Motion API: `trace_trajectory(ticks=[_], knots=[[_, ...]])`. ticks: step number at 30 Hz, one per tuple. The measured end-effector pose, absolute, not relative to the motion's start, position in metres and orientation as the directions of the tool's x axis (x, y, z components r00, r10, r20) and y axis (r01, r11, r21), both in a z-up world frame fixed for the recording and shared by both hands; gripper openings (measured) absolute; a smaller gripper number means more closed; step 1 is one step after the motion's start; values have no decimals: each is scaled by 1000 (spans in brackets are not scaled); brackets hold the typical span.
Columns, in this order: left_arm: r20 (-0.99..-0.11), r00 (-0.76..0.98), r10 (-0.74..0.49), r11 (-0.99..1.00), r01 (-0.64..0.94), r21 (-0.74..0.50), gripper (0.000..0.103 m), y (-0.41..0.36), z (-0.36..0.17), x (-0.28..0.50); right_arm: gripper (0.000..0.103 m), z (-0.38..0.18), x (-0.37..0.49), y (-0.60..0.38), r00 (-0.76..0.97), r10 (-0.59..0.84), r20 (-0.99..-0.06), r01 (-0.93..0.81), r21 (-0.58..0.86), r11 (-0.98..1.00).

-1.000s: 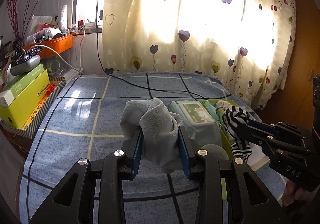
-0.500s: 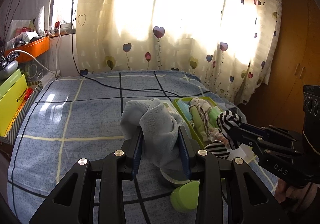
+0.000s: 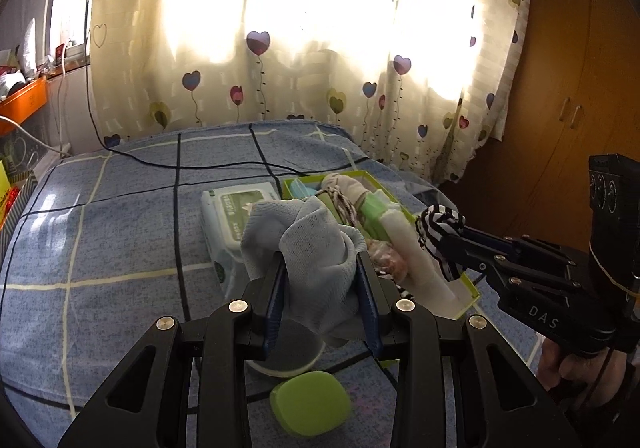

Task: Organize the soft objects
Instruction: 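Carry the grey sock and striped sock over the tray, then release the grey sock with the left tool while the right tool releases the striped sock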

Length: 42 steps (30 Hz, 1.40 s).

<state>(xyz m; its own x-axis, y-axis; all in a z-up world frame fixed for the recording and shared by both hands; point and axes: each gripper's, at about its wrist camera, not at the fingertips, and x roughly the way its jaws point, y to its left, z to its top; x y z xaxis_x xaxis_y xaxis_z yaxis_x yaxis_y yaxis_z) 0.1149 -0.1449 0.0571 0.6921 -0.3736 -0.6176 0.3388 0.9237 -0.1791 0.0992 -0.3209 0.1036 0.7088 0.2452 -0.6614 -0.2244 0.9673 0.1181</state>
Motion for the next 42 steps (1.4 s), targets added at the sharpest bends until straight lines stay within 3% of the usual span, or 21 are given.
trace_trajectory(ticks=[27, 42], knots=[[-777, 418, -471, 840, 482, -250, 35, -232, -9, 148, 18, 39, 108, -372, 584, 197, -788, -163, 123, 979], [-781, 420, -463, 854, 446, -266, 35, -243, -19, 172, 18, 21, 139, -376, 556, 209, -804, -166, 138, 976]])
